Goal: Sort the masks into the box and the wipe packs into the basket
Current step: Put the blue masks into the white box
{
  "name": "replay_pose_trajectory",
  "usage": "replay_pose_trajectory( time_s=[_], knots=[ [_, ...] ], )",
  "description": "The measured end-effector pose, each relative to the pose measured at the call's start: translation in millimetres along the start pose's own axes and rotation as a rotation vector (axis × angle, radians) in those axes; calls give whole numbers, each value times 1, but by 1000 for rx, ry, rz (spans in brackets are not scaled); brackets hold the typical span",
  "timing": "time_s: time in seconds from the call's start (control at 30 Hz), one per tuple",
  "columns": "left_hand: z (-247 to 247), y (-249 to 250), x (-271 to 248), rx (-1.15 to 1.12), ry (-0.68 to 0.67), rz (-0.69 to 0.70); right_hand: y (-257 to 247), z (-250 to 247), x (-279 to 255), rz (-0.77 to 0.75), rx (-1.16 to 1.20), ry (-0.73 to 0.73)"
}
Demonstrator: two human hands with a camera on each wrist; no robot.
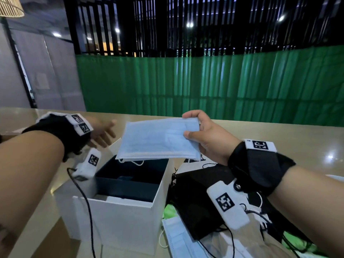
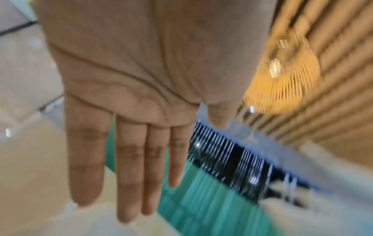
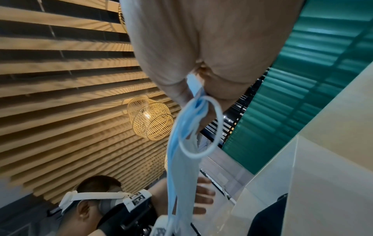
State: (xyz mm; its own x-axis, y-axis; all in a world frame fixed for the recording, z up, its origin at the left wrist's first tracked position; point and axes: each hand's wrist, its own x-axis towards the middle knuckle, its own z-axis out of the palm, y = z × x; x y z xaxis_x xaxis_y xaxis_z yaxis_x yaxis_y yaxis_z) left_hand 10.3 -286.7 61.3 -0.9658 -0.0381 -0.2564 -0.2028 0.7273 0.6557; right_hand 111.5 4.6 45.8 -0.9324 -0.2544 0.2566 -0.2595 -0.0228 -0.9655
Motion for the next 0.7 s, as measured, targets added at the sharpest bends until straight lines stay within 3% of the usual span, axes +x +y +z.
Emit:
replay_pose_trajectory(
  time_s=[0.1,0.23,0.33,0.4,0.5,0.53,0.63,0.7],
  knots=[
    [-7,25,-13,-361,-137,140,1,10,5,1,83,26],
    [-9,30,-37,-261,-372,236,7,21,10,55,146,-1],
    [-16,22,-43,-284,-359,257,15,27,12,118,128,12],
    [-17,13,-46,-296,-362,257,21,30,9,171,-51,-1],
    [-13,-7,-45,-195,-277,221,31,31,3,226,-671,-107],
    [-10,-15,-45,-149,-249,203,32,32,0,238,-782,-177],
    [-2,-35,-44,-67,-235,135,37,35,-6,287,-924,-390],
    [2,-45,-43,4,-246,80,41,39,-8,280,-991,-450]
  ],
)
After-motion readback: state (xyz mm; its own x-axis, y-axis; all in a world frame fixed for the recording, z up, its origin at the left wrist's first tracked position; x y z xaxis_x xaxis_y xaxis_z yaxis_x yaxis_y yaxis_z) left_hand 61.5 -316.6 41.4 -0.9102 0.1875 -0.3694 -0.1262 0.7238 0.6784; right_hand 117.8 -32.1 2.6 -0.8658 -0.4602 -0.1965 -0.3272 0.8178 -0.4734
